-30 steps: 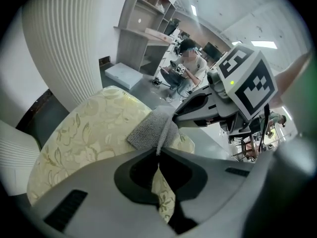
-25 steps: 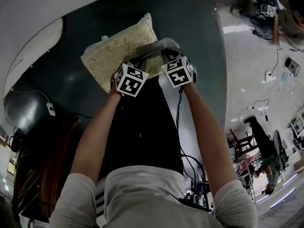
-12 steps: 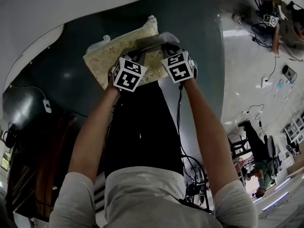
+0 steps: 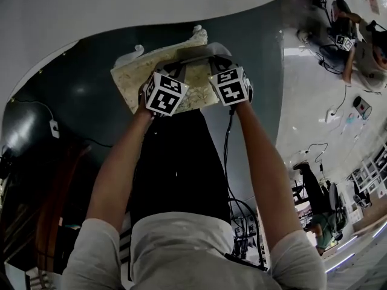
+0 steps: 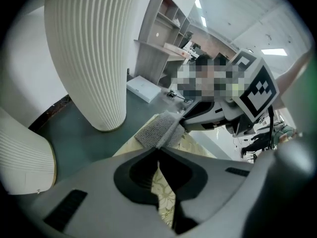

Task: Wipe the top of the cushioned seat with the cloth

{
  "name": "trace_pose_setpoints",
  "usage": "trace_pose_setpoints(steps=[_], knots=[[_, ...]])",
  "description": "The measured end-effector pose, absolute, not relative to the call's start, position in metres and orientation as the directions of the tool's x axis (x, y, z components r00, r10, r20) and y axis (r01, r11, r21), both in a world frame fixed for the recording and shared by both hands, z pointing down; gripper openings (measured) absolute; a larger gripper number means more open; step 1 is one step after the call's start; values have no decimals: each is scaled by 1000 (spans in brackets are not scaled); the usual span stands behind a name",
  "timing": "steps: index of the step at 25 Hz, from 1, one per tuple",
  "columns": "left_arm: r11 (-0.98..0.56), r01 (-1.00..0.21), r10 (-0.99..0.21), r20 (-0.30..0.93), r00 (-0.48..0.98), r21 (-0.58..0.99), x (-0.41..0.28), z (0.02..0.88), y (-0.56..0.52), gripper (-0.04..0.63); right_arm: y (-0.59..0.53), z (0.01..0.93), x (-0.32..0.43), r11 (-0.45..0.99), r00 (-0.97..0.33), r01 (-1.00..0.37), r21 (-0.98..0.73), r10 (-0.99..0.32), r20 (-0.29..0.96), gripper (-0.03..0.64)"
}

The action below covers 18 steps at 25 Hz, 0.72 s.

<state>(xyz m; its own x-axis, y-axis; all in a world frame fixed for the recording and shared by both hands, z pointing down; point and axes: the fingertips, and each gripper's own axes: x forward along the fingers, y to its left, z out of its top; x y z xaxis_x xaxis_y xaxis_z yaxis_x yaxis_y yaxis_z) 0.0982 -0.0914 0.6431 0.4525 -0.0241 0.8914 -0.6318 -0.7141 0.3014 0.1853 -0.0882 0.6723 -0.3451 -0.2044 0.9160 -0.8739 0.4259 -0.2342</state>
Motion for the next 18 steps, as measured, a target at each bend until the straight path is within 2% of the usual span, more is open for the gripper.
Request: trace_pose_setpoints(steps=[12,18], knots=[[-714,-654,-73,903,424,249,90,636,-107,21,-104,666,180,506,-334,-839,-201,-187,924,18],[-698,-687,-135,903,407,205,75,627,-120,21,-120,656,178,478,-324,-859,-182,-233,917,18]])
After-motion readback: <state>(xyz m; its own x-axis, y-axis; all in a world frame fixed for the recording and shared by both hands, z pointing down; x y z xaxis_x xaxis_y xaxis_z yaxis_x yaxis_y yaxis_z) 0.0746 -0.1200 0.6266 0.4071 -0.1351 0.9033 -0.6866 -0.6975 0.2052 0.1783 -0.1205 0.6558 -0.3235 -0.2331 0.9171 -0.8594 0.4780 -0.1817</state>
